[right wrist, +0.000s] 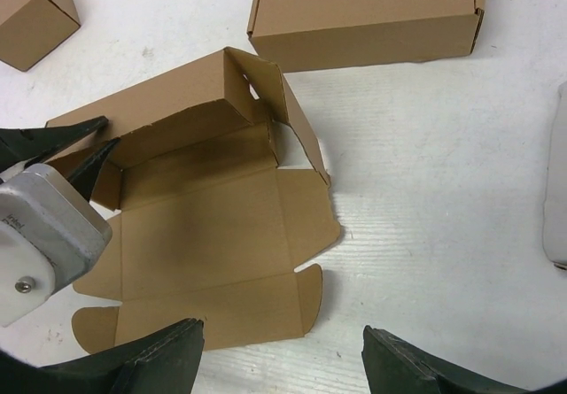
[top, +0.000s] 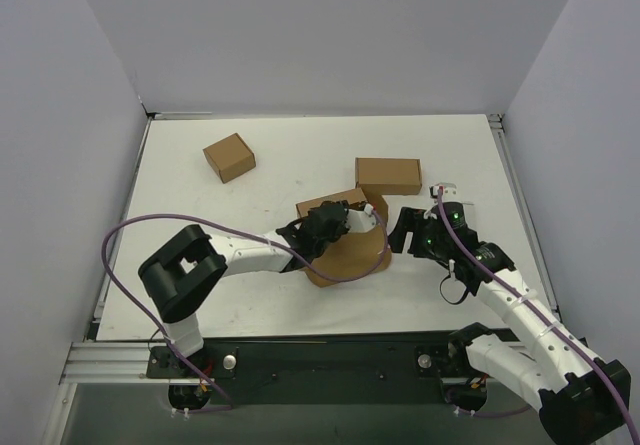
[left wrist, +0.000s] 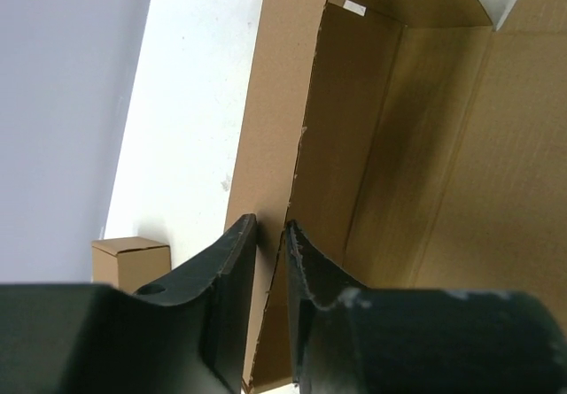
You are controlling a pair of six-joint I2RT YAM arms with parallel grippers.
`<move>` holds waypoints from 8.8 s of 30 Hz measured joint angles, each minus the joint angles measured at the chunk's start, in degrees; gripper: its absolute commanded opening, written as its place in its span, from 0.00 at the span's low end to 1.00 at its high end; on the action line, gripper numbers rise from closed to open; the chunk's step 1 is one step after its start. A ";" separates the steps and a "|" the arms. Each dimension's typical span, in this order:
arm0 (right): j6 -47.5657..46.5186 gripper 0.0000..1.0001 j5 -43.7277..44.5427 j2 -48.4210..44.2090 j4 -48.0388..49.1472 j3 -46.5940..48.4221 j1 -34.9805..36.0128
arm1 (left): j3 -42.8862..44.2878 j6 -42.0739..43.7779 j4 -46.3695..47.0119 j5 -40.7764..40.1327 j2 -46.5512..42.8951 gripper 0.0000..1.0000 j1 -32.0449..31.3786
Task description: Fold the paper box
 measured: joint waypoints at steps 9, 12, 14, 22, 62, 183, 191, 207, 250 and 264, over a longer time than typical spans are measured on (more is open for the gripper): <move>0.02 0.73 0.85 -0.09 -2.78 1.33 0.00 | -1.86 3.72 6.91 -3.21 0.79 0.11 -0.74; 0.02 0.73 1.20 0.35 -3.52 3.45 -0.09 | -2.51 4.02 7.23 -3.13 0.81 0.07 -0.79; -0.02 0.73 1.29 1.22 -4.00 5.25 -0.37 | -2.93 4.13 7.17 -2.93 0.81 0.05 -0.79; -1.33 0.73 -0.31 5.22 -6.51 9.70 -2.32 | -3.32 0.00 -0.11 2.14 -4.35 0.00 -0.79; -7.76 0.64 -24.15 23.96 4.52 5.95 -8.13 | -8.22 -11.39 -15.61 16.24 -16.37 0.00 -1.66; -6.23 0.68 -1.03 14.60 -19.56 28.24 9.68 | 2.34 -43.85 -30.12 35.04 -15.54 0.77 28.20; -0.50 0.64 -14.95 -6.12 -22.73 11.87 11.78 | 8.07 -47.47 -30.95 36.28 -9.29 0.61 29.51; 13.94 0.64 -9.44 0.63 -18.36 0.07 30.16 | 19.28 -47.04 -34.05 34.01 5.75 0.57 28.26; -1.66 0.77 1.11 4.85 6.10 4.37 7.21 | -9.49 -60.30 -35.76 37.46 -41.18 0.72 23.39; -6.62 0.75 -5.25 15.96 -4.92 18.23 7.56 | 2.62 -47.41 -26.58 49.81 -33.27 0.74 30.29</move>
